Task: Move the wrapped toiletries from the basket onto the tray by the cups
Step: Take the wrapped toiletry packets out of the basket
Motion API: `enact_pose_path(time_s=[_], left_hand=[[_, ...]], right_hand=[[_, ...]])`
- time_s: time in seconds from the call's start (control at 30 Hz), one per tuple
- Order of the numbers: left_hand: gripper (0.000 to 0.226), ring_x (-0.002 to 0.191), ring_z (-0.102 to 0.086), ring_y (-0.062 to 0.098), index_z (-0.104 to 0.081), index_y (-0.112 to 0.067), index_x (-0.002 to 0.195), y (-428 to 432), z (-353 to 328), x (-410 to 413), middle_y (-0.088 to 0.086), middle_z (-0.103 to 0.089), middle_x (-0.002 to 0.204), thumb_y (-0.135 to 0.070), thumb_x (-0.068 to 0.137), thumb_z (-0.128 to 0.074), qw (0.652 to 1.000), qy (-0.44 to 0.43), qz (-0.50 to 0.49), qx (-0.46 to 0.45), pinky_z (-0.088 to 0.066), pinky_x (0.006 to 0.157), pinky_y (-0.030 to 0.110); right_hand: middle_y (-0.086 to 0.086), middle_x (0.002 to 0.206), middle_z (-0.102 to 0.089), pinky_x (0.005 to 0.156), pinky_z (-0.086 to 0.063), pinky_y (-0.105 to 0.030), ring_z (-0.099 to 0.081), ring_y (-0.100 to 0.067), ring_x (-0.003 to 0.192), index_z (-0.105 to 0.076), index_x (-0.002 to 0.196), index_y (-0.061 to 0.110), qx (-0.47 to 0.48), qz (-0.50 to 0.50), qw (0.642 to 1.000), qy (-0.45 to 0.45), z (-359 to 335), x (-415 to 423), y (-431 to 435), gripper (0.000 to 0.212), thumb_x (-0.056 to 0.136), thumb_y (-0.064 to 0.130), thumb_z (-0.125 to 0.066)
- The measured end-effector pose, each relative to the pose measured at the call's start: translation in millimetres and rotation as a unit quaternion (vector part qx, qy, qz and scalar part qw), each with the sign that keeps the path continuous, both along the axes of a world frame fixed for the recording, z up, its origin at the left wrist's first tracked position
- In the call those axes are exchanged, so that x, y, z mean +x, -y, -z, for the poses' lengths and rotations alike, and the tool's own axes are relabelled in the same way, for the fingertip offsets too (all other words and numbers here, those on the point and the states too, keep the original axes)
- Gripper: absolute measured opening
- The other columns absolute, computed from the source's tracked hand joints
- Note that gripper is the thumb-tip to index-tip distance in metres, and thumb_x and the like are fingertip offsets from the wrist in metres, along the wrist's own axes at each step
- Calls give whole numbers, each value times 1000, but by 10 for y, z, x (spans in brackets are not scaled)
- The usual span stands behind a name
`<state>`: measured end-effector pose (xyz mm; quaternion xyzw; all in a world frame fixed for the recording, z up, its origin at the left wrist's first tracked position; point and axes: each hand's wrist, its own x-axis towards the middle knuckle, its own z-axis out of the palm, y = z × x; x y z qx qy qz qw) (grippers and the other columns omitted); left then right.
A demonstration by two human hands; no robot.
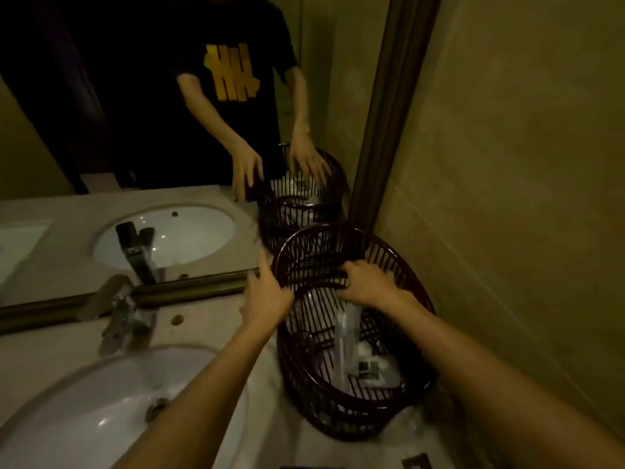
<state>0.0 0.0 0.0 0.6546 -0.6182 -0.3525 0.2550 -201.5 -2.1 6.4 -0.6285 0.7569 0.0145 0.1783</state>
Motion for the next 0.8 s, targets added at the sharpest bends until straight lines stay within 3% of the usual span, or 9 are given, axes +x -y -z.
enact_pose_path(time_s=[0.07,0.17,0.23,0.33,0.4,0.47,0.53,0.7,0.8], left_hand=[[83,121,-54,38,-17,-24,153,19,86,-61,17,-55,138,-43,88,-66,994,-95,-3,47,-47,100,48],[54,104,-60,34,-34,-20,139,30,200,-88,15,-63,122,-29,93,-60,992,-113,-30,37,-52,90,49],[47,95,-61,29,-36,-20,137,55,248,-96,12,-64,116,-23,94,-57,994,-103,-34,25,-53,80,42],[46,76,-54,9,-36,-22,136,74,291,-105,6,-64,110,-17,94,-55,995,-89,-31,14,-43,59,24],[47,70,-48,0,-37,-21,135,57,304,-109,2,-61,101,-9,92,-52,996,-82,-29,3,-36,54,18],[50,68,-47,1,-38,-21,135,55,311,-102,-1,-58,96,-5,89,-50,997,-75,-30,-1,-36,54,21],[52,68,-49,4,-38,-22,135,65,324,-101,-1,-59,95,-4,88,-50,997,-72,-34,-3,-38,54,21],[47,67,-50,2,-40,-24,132,59,337,-112,-8,-56,83,-8,89,-51,997,-70,-36,-10,-34,50,18],[48,66,-48,5,-39,-24,134,62,337,-109,-4,-56,86,-11,90,-51,997,-67,-41,-7,-36,52,24]], right_hand=[[-11,142,-52,110,-39,-52,-50,-34,130,-51,138,20,68,7,998,17,200,-69,21,61,84,45,-65],[-13,138,-58,96,-49,-39,-58,-31,122,-54,136,14,152,36,987,32,561,-124,25,53,89,37,-63],[-17,142,-55,101,-52,-40,-59,-33,124,-49,143,7,184,65,980,39,766,-122,81,61,91,36,-63],[-22,150,-47,109,-48,-46,-53,-38,131,-31,155,7,215,117,969,42,1024,-66,171,73,96,40,-57],[-21,146,-50,108,-49,-49,-54,-39,129,-32,154,13,239,118,963,32,1190,-28,168,65,99,43,-49],[-16,134,-60,100,-54,-46,-61,-34,119,-47,144,15,240,101,965,-7,1339,-27,155,56,95,43,-54],[-14,134,-61,98,-54,-43,-61,-33,121,-52,140,16,228,91,969,-34,1428,-38,161,54,92,40,-62],[-18,137,-61,104,-52,-44,-60,-35,125,-57,138,8,191,120,974,34,1473,-24,203,46,95,23,-63],[-17,122,-68,91,-59,-41,-67,-34,109,-65,122,5,143,138,978,63,1429,-56,241,31,93,16,-61]])
